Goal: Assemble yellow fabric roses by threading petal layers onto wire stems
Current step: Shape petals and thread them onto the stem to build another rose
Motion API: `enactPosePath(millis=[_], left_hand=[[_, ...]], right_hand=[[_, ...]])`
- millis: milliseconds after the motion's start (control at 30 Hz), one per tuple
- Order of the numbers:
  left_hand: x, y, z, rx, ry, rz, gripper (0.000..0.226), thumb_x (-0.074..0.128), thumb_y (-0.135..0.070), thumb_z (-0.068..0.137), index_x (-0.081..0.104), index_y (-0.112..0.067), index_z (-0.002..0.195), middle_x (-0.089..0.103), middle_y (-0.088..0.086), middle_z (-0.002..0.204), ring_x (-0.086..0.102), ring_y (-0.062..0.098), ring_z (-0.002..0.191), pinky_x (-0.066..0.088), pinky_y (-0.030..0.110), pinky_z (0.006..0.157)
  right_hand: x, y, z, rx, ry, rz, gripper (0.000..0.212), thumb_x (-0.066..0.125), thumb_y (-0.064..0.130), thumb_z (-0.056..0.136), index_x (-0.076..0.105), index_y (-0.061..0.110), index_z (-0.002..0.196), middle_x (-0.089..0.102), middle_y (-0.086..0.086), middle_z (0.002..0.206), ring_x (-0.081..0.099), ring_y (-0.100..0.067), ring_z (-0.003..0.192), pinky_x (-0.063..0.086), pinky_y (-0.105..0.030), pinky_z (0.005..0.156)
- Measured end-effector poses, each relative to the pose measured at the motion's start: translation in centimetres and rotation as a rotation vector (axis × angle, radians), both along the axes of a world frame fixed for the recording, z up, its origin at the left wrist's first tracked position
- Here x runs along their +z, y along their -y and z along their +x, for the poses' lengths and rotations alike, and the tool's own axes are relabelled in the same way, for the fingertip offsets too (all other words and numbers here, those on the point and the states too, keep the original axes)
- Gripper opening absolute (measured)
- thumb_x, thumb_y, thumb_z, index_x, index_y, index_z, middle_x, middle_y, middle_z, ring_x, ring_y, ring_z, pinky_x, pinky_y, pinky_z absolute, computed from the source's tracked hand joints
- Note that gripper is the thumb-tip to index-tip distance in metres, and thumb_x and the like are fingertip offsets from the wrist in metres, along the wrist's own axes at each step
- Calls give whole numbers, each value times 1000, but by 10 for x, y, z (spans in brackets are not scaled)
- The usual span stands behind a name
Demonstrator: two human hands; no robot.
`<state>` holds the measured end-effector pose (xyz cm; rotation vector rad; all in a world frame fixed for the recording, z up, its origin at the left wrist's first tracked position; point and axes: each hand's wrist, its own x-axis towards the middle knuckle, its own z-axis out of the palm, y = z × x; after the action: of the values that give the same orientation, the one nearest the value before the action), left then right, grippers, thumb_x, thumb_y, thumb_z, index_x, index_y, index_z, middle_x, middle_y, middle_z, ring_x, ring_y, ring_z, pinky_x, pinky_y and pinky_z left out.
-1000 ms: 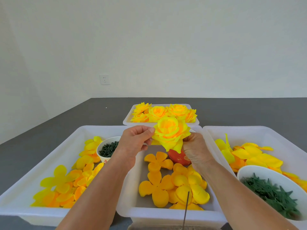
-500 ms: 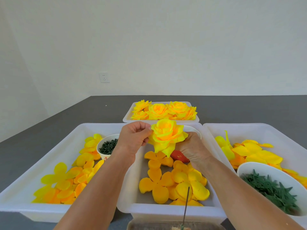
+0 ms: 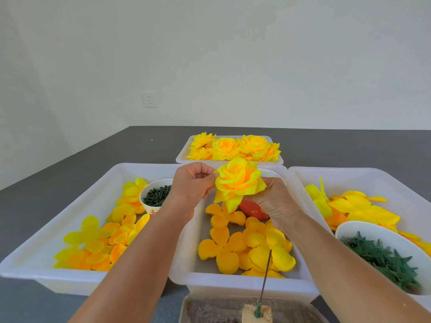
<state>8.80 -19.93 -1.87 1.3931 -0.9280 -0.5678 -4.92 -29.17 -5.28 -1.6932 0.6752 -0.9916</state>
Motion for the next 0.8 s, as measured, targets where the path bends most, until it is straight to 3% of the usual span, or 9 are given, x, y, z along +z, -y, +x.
enactPosePath(millis=[100,200,267,433,533,600,700,800], left_hand=[[-2,2,0,71,176,-9,21,59,3,87,59,-10,70,57,-5,47,45,-2,35,35,11,41],[-6,4,2,149,419,22,17,62,-5,87,62,-14,72,58,-7,50,46,-1,38,38,16,46],[-6,3,2,160,443,7,20,61,-7,87,64,-19,71,57,-9,46,46,-1,38,38,14,45],[-2,1,1,65,66,-54,22,57,-3,90,64,-14,73,57,-2,43,44,5,33,35,15,35],[1,0,0,31,-37,-66,18,61,-8,89,62,-6,71,55,-2,42,41,7,32,33,16,34],[2,-1,-1,7,-98,-81,22,64,-12,87,58,-5,66,55,-2,43,41,8,33,33,17,35],[5,-2,0,-30,-212,-93,27,61,-13,89,56,-8,63,57,-1,46,44,9,36,34,18,37],[7,-3,1,-46,-252,-116,26,58,-13,91,58,-8,65,59,1,49,46,9,37,34,17,37]], right_hand=[[1,-2,0,12,-1,2,22,79,10,70,68,28,69,64,28,58,56,17,62,40,2,57],[1,-2,-1,4,14,13,21,79,11,70,68,28,68,64,27,57,56,17,60,40,1,55],[1,-1,-1,11,30,26,20,79,10,70,69,27,69,65,24,59,56,15,60,40,0,55],[5,-3,-2,23,65,118,16,79,10,70,71,19,80,70,7,76,61,-1,71,44,-5,57],[7,-3,0,22,104,213,23,77,8,72,71,12,93,71,-10,96,62,-27,97,51,-30,86],[9,-4,-1,37,128,265,24,75,6,72,70,12,95,70,-16,105,58,-37,109,46,-48,98],[11,-6,-2,85,143,270,22,75,6,71,71,17,89,70,-15,104,59,-34,106,44,-52,100],[12,-9,-3,130,169,255,26,78,17,58,73,19,84,73,-8,94,61,-27,99,45,-51,99]])
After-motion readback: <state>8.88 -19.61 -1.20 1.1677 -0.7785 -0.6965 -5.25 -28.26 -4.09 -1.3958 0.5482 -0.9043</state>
